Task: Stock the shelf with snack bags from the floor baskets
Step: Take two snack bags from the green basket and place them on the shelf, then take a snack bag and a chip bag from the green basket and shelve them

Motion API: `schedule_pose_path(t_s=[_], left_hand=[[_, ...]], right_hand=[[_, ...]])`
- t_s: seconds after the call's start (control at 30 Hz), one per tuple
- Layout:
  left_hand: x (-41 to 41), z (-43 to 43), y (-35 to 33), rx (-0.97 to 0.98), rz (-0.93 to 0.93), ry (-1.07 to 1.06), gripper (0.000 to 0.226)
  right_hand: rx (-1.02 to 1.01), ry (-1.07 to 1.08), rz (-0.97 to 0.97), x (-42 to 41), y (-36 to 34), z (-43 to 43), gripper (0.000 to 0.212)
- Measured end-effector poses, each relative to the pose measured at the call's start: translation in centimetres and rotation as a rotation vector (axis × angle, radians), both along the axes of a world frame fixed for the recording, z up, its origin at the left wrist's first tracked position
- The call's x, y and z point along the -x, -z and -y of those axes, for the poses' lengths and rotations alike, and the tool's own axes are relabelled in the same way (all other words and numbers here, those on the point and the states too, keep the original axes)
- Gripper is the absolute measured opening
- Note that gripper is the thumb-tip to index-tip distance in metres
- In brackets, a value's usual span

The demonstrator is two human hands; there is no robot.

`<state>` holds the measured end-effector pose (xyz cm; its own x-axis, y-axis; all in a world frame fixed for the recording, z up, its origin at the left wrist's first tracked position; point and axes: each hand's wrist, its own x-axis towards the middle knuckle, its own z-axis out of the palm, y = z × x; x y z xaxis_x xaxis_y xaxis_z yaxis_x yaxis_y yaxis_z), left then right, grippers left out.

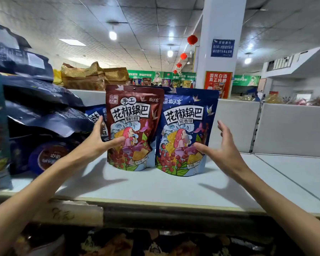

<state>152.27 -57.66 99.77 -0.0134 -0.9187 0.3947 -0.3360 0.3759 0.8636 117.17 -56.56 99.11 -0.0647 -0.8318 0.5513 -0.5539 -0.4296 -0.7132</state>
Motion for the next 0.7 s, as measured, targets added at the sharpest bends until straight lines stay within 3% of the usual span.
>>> schedule_pose_path(t_s=[0.23, 0.43, 0.7], left_hand=[[4.8, -7.0, 2.0, 0.264, -0.025, -0.133, 0.114], [16.5, -13.5, 7.0, 0.275, -0.14, 0.36, 0.098], [37.9, -22.9, 13.6, 0.035, -0.122, 0.863, 0.094]], right_hand=[[0.134, -0.021, 0.117, -0.7, 2.1, -8.3, 0.111], [0.13, -0.022, 0.352, 3.7, 8.8, -18.6, 0.098], [0.046, 0.355, 0.534, 18.0, 17.6, -35.4, 0.084]])
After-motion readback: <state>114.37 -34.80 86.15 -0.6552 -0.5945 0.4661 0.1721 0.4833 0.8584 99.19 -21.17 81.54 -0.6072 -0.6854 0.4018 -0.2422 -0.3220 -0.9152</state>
